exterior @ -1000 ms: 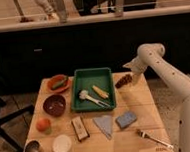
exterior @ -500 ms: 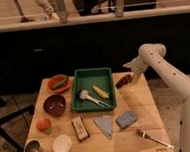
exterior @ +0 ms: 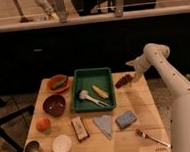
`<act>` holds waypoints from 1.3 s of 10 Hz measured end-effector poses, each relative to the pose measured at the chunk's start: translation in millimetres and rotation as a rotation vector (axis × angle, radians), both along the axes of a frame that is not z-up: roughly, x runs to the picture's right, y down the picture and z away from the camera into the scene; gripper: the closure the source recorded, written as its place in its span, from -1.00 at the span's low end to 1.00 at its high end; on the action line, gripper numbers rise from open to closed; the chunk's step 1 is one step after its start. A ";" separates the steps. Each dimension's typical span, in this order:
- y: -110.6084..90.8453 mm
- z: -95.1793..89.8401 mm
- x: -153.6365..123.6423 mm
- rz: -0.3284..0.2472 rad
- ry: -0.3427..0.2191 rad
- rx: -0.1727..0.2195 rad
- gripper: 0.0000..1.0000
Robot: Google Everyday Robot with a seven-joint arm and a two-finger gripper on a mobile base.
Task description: Place grapes in purple bowl
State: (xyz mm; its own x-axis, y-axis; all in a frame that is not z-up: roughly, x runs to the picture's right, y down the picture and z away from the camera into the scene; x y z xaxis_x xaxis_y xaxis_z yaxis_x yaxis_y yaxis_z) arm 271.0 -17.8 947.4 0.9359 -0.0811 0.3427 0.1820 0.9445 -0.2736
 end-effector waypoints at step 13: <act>29.3 60.0 6.3 0.006 0.025 -0.178 -0.44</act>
State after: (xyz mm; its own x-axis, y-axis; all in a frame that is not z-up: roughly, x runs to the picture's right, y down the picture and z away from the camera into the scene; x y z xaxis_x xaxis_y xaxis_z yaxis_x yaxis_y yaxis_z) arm 277.4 11.4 1007.4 0.9445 -0.0156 0.3281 0.1677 0.8819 -0.4406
